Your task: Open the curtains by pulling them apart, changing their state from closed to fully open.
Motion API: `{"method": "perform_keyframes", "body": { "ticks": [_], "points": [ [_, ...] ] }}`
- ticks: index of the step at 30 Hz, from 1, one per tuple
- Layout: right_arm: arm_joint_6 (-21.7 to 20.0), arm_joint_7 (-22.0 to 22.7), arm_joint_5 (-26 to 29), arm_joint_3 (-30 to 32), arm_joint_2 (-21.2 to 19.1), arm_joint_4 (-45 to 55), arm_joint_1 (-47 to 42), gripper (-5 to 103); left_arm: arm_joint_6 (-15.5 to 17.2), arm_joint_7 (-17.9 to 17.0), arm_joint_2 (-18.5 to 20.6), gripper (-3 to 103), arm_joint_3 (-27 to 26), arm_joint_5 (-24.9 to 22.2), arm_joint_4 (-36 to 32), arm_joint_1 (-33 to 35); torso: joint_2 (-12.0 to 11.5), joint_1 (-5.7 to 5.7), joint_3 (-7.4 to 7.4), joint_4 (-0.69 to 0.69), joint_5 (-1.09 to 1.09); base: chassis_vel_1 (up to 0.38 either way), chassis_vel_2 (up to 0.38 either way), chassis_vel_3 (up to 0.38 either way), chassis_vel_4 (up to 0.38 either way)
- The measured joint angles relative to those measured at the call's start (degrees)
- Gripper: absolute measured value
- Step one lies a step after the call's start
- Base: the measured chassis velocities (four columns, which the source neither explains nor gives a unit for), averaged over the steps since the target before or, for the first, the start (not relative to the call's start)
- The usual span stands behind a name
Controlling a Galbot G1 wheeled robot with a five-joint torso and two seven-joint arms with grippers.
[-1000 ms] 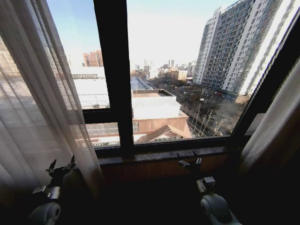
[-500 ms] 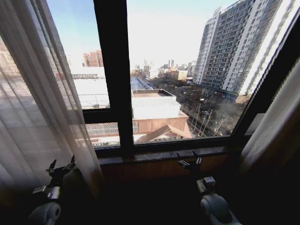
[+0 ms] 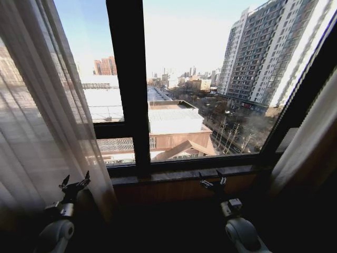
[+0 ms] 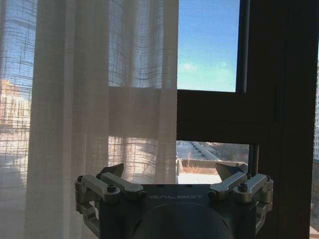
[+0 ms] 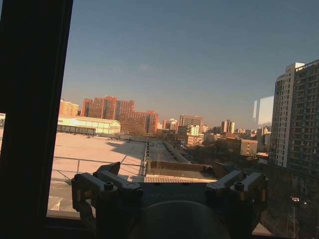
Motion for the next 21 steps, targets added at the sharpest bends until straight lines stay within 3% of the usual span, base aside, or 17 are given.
{"method": "perform_keyframes", "body": {
  "ticks": [5,9,13,15,16,17,20,21],
  "points": [
    [0.0,0.0,0.0,0.0,0.0,0.0,0.0,100,7.8,-4.1,2.6,100,6.9,1.1,-2.1,-6.4,0.0,0.00,0.00,-0.02,0.02,0.000,0.000,0.000,0.000],
    [0.0,0.0,0.0,0.0,0.0,0.0,0.0,100,8.4,-4.5,2.7,100,7.4,1.2,-2.1,-6.8,0.0,0.00,0.00,0.06,0.00,0.000,0.000,0.000,0.000],
    [0.0,0.0,0.0,0.0,0.0,0.0,0.0,100,8.1,-4.5,3.1,100,7.6,1.2,-1.7,-7.1,0.0,0.00,0.00,0.04,-0.01,0.000,0.000,0.000,0.000],
    [0.0,0.0,0.0,0.0,0.0,0.0,0.0,100,6.3,-4.3,3.9,100,7.5,1.3,0.3,-7.6,0.0,0.00,0.00,0.01,0.00,0.000,0.000,0.000,0.000],
    [0.0,0.0,0.0,0.0,0.0,0.0,0.0,100,2.5,-3.7,5.4,100,7.2,1.3,3.9,-8.5,0.0,0.00,0.00,0.02,-0.01,0.000,0.000,0.000,0.000],
    [0.0,0.0,0.0,0.0,0.0,0.0,0.0,100,2.5,-3.7,5.4,100,7.2,1.3,3.9,-8.5,0.0,0.00,0.00,0.02,-0.01,0.000,0.000,0.000,0.000],
    [0.0,0.0,0.0,0.0,0.0,0.0,0.0,100,-5.0,-2.3,8.3,100,6.3,1.4,11.0,-10.1,0.0,0.00,0.00,0.04,-0.01,0.000,0.000,0.000,0.000],
    [0.0,0.0,0.0,0.0,0.0,0.0,0.0,100,-5.0,-2.3,8.3,100,6.3,1.4,11.0,-10.1,0.0,0.00,0.00,0.04,-0.01,0.000,0.000,0.000,0.000]
  ]
}}
